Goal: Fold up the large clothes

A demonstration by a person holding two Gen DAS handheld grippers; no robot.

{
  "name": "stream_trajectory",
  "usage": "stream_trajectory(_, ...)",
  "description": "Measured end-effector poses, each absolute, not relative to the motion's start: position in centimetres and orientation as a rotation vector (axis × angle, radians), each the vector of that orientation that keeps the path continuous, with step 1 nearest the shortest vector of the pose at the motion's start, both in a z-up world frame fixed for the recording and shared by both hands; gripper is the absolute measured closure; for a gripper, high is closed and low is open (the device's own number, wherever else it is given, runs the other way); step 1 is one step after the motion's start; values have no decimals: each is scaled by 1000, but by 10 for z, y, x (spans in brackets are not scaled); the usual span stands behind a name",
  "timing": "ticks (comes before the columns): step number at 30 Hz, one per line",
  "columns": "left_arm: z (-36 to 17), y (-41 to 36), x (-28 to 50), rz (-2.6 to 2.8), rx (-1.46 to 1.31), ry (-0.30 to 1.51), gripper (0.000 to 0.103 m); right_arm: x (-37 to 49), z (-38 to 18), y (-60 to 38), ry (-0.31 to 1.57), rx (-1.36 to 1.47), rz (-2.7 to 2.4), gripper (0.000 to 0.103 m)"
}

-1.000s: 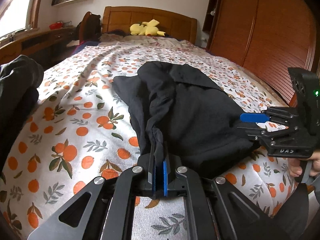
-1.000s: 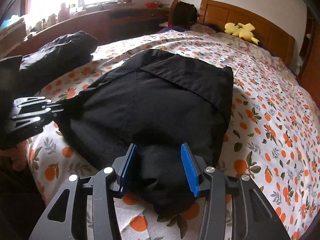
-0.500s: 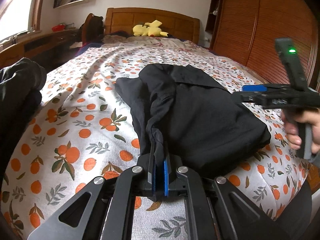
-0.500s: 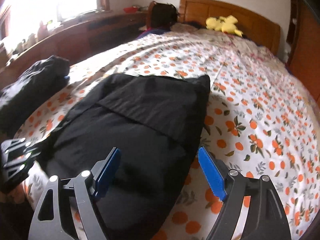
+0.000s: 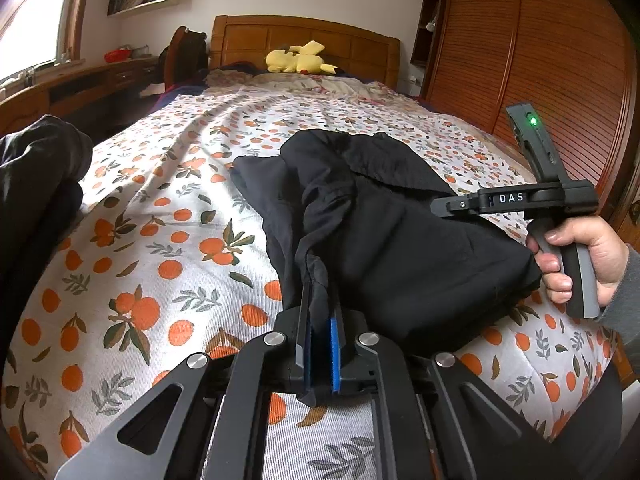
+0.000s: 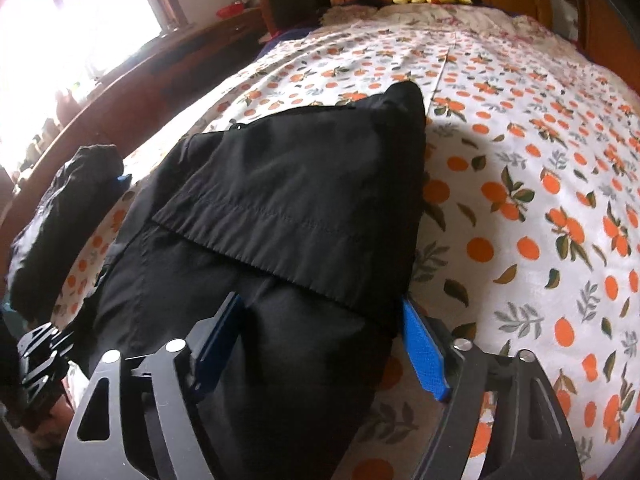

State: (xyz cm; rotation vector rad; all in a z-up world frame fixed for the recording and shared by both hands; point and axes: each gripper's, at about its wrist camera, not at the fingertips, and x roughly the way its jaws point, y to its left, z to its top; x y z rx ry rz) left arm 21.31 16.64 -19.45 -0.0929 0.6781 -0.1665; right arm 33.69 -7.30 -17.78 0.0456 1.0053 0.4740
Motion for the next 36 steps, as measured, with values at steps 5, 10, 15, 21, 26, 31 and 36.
stream_trajectory(5, -194, 167, 213, -166, -95, 679, 94, 329, -173, -71, 1015, 43, 468, 56)
stream_trajectory(10, -192, 171, 213, -151, -99, 674, 94, 309, -159, -67, 1000, 10, 466, 69)
stream_trajectory(15, -188, 180, 211, -148, -112, 665, 94, 275, -148, -69, 996, -28, 469, 71)
stream_trajectory(21, -187, 183, 205, -175, -108, 661, 93, 228, -138, -83, 987, -22, 456, 70)
stream_trajectory(26, -187, 182, 203, -169, -97, 664, 93, 224, -124, -96, 937, -32, 411, 68)
stream_trajectory(31, -181, 184, 197, -146, -87, 644, 86, 242, -113, -106, 878, -59, 365, 50)
stream_trajectory(36, -177, 189, 181, -136, -72, 625, 46, 283, -117, -120, 854, -51, 319, 38)
